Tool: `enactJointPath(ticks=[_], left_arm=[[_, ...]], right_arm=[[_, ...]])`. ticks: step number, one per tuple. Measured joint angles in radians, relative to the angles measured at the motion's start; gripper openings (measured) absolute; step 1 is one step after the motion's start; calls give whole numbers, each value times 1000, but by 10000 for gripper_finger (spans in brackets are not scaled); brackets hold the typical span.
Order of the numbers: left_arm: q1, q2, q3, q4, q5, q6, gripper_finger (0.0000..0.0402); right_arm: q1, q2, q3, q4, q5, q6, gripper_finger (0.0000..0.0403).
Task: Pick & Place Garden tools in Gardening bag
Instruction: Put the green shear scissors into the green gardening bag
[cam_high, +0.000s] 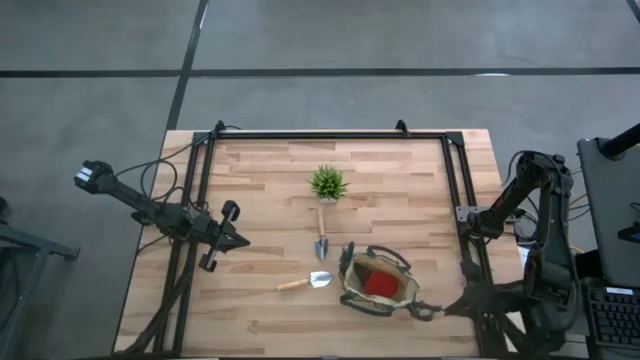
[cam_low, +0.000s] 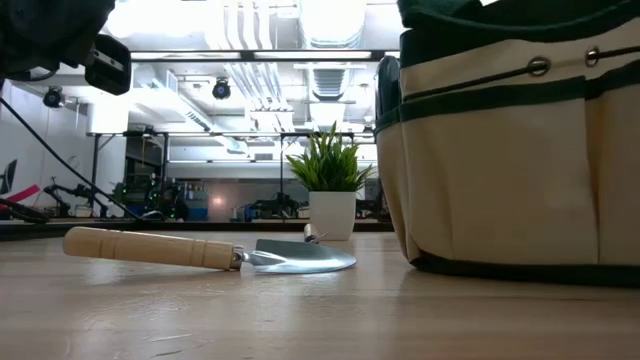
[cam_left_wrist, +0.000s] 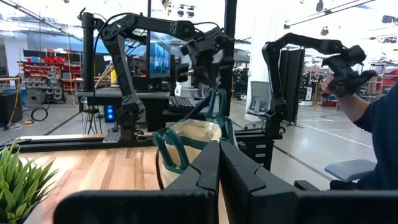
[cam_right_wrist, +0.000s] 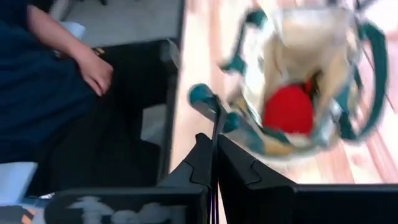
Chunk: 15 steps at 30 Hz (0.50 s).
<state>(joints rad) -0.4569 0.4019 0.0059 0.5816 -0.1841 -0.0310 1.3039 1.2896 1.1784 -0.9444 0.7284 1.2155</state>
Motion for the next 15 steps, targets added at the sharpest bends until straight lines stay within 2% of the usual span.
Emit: enactJointPath(ticks=[5, 12, 15], left_arm=[[0, 0, 0, 0, 0, 0, 12], [0, 0, 0, 0, 0, 0, 12], [0, 0, 0, 0, 0, 0, 12]], right_arm=[[-25, 0, -79, -80, -67, 165, 8], [-56, 0, -149, -30, -87, 159, 8], [-60, 0, -163, -29, -44, 142, 8]])
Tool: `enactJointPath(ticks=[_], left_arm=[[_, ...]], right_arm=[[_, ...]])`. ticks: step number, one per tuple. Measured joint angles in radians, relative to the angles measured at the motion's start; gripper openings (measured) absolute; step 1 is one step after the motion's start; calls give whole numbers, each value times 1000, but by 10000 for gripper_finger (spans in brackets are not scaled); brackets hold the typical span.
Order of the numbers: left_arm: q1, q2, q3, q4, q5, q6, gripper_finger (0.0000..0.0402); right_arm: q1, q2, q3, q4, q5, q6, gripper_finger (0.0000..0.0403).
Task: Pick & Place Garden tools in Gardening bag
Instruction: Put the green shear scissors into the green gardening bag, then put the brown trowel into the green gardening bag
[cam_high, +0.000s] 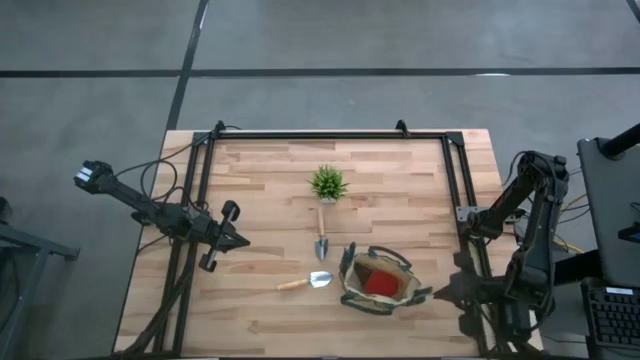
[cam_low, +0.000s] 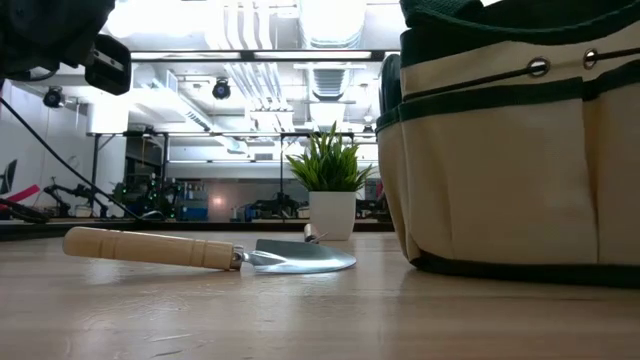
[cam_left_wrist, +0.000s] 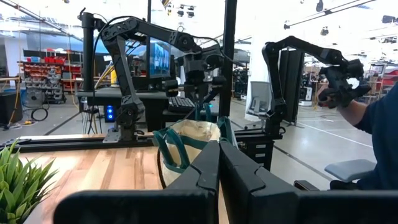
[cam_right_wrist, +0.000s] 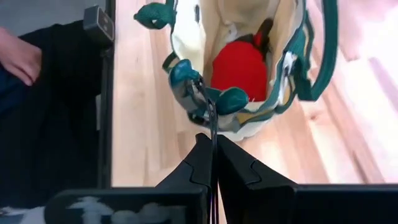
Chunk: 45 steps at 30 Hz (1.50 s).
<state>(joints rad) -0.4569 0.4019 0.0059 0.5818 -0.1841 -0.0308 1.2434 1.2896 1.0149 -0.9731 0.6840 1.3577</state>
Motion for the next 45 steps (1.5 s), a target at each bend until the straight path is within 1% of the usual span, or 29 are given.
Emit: enactJointPath(ticks=[5, 10, 11, 16, 19, 22, 27, 32, 34, 36, 38, 41, 45], left_arm=[[0, 0, 0, 0, 0, 0, 12], [0, 0, 0, 0, 0, 0, 12], [0, 0, 0, 0, 0, 0, 12], [0, 0, 0, 0, 0, 0, 12], [0, 0, 0, 0, 0, 0, 12], [0, 0, 0, 0, 0, 0, 12], [0, 0, 0, 0, 0, 0, 12], [0, 0, 0, 0, 0, 0, 12], [0, 0, 0, 0, 0, 0, 12], [0, 0, 0, 0, 0, 0, 12], [0, 0, 0, 0, 0, 0, 12], [0, 0, 0, 0, 0, 0, 12], [0, 0, 0, 0, 0, 0, 12]], right_arm=[[-74, 1, -25, 0, -1, -57, 8], [-153, 0, -38, 60, -105, -162, 8], [-165, 0, -38, 72, -112, -178, 8], [-208, -6, -1, 69, -110, -186, 8], [-223, -13, 41, 36, -111, -188, 10], [-227, -14, 81, -5, -104, -185, 21], [-227, -14, 133, -7, -74, -189, 56], [-228, -16, 161, -7, 14, -191, 95], [-228, -15, 157, -7, 49, -216, 112], [-227, -15, 152, -10, 116, -273, 127], [-227, -15, 144, -8, 212, -321, 137], [-227, -15, 133, -8, 329, -367, 140], [-227, -15, 129, -8, 454, -428, 132]])
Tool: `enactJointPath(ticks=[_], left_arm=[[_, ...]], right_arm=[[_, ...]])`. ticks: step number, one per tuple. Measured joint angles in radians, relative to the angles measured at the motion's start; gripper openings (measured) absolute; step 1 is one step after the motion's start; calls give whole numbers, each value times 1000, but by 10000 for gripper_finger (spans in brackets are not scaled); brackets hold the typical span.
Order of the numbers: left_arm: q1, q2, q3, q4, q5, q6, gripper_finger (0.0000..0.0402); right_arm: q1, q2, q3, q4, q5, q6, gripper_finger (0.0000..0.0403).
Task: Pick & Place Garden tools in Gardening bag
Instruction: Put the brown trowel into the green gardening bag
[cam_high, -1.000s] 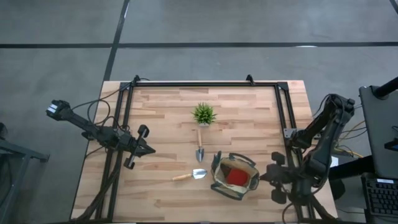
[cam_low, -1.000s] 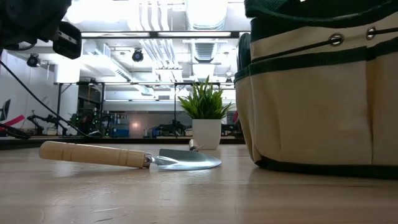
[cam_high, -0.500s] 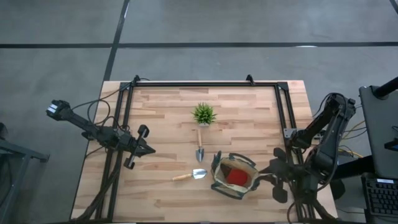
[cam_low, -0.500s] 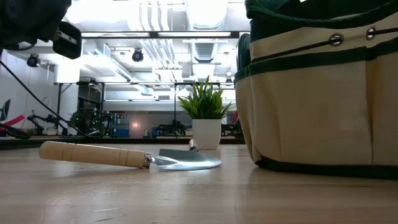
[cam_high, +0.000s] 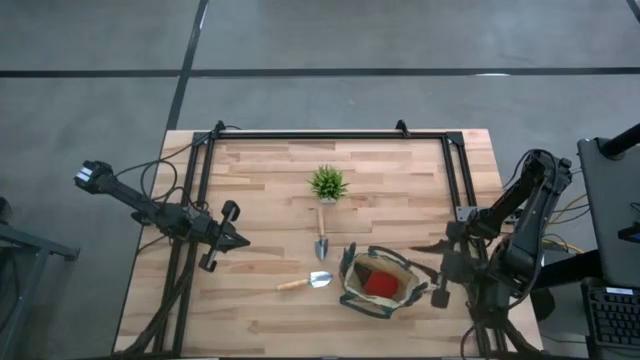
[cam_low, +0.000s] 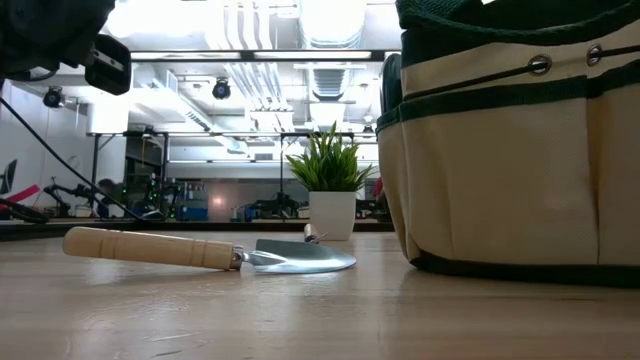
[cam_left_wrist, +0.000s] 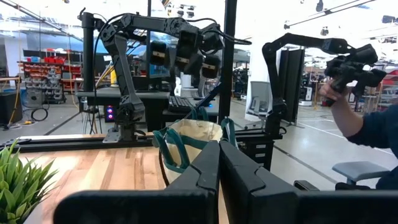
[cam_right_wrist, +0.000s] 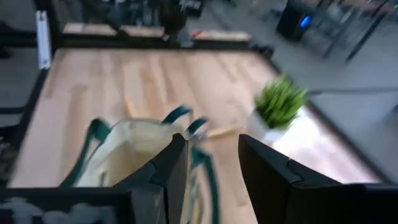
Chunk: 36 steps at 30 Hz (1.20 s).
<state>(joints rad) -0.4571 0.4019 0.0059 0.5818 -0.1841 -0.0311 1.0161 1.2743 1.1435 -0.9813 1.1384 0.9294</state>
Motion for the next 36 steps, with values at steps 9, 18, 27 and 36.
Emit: enactJointPath(ticks=[9, 18, 27, 36], left_arm=[[0, 0, 0, 0, 0, 0, 12], [4, 0, 0, 130, -191, -7, 10], [11, 12, 25, 153, -367, -209, 10], [4, 249, 111, -188, -293, -504, 87]], right_arm=[[-5, 0, -44, 1, 182, -19, 110], [-32, 1, -131, 78, 180, 11, 79], [-39, 1, -177, 153, 251, 8, 59], [-80, 1, -184, 158, 253, 8, 54]])
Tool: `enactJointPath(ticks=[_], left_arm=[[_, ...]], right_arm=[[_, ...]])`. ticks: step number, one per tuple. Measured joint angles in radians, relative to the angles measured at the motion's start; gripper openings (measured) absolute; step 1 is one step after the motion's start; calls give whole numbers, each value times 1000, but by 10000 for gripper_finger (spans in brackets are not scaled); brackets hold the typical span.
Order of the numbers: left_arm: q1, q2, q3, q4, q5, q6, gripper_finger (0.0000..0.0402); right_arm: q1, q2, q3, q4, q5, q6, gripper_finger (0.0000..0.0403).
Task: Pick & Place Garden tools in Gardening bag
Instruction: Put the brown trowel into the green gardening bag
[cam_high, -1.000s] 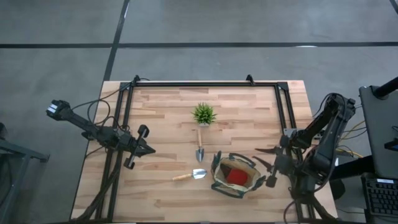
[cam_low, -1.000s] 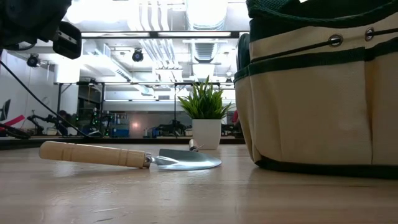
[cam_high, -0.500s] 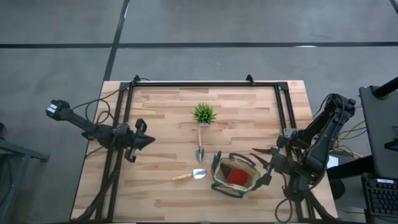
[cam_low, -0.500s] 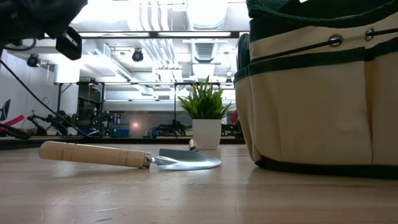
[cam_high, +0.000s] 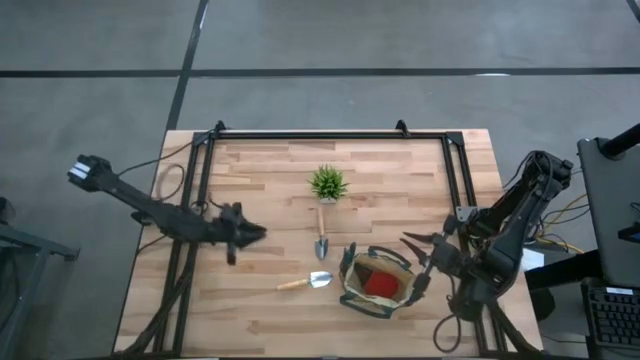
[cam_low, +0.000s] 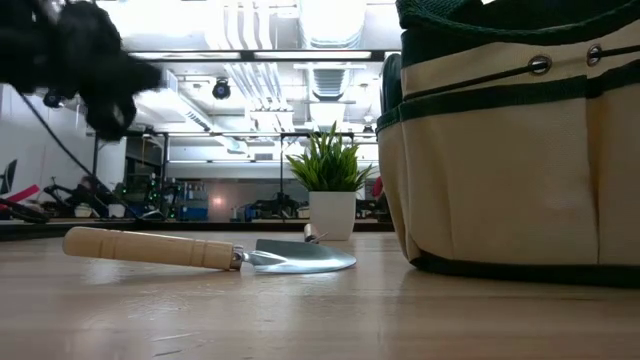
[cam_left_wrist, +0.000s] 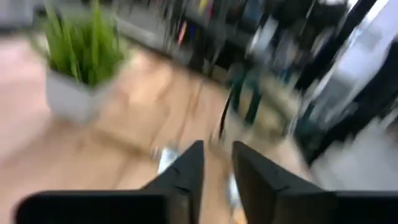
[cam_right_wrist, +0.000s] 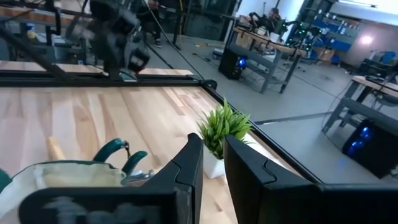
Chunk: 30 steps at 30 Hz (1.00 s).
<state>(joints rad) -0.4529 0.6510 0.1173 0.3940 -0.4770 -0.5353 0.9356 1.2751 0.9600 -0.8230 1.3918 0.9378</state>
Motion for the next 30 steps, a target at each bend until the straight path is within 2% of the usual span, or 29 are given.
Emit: enactJointPath(ticks=[7, 11, 21, 25, 30], left_arm=[[-68, 271, 109, 0, 138, -16, 204], [-127, 436, 224, -37, 140, 28, 242], [-160, 841, 527, -247, 136, 56, 250], [-160, 940, 622, -344, 105, 54, 250], [-157, 1034, 678, -439, 38, 26, 250]], right_arm=[[-10, 0, 0, 9, -2, -1, 52], [-10, 0, 0, 14, -2, -1, 52], [-11, 0, 0, 23, -4, -2, 52], [-12, 0, 0, 26, -4, -2, 52], [-12, 0, 0, 28, -4, -2, 52]])
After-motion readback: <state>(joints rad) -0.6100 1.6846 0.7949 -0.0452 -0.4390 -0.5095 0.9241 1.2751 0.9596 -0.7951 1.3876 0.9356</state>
